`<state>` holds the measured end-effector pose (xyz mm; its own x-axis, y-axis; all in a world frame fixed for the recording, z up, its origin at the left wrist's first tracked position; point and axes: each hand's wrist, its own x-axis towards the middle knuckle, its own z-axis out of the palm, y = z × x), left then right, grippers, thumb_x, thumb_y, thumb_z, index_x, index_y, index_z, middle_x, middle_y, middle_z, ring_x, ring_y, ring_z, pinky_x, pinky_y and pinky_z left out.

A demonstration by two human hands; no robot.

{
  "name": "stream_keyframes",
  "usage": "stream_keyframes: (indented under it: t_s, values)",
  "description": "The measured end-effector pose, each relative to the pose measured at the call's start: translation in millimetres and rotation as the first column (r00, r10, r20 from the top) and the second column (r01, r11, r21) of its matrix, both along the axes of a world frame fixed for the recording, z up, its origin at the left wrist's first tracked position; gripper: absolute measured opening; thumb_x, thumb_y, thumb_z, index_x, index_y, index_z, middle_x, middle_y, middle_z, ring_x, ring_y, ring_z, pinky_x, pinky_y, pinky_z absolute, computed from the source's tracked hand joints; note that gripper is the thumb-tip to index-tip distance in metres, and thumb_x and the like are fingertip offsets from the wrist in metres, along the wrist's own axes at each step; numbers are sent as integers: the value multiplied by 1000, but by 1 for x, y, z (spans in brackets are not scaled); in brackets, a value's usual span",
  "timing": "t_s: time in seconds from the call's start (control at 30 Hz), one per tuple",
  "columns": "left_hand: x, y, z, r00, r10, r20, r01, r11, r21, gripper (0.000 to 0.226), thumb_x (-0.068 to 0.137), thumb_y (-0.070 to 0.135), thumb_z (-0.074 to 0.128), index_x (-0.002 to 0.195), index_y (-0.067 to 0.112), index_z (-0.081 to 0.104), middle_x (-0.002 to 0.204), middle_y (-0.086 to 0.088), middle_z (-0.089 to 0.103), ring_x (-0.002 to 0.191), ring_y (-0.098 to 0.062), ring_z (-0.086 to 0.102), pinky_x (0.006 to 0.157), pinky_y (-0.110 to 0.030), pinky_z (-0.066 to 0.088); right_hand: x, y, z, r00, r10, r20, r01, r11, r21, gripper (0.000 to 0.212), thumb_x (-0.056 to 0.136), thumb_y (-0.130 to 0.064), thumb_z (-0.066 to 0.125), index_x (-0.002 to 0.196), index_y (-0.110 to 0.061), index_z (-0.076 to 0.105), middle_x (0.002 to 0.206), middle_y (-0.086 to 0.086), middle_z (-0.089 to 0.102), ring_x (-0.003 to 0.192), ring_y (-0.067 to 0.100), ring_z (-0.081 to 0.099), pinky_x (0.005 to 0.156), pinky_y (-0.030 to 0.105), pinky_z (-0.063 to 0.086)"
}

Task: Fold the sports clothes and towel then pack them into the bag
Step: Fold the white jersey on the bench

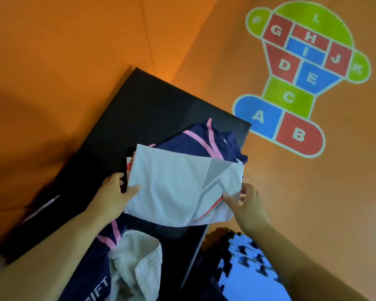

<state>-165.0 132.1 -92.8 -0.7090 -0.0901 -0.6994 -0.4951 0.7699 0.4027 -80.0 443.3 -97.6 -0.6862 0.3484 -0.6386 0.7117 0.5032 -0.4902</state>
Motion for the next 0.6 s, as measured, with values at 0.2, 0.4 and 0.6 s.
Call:
stream_keyframes:
  t_s: [0.2,0.4,0.6]
  values:
    - [14,8,-15,995,98,26,-101,986,136,58,73,60,62,120,25,54,113,2,60,97,-16,60,82,-36,52,17,-13,-21,988,-149,29,150,930,-335,61,82,-46,66,130,-21,37,120,-8,54,105,9,56,83,30,48]
    - [8,17,-26,976,216,24,-217,970,111,48,81,46,65,116,14,54,102,-1,62,87,-18,59,65,-27,45,12,-14,-41,955,-288,73,289,845,-451,68,70,-46,80,120,-10,53,114,7,67,97,21,68,82,41,57]
    - [22,14,-18,967,250,52,-255,941,222,27,84,35,67,99,13,66,88,0,67,81,-17,62,64,-28,47,17,-18,-30,930,-314,189,365,841,-399,42,75,-41,76,97,-7,66,88,3,74,79,22,70,69,34,57]
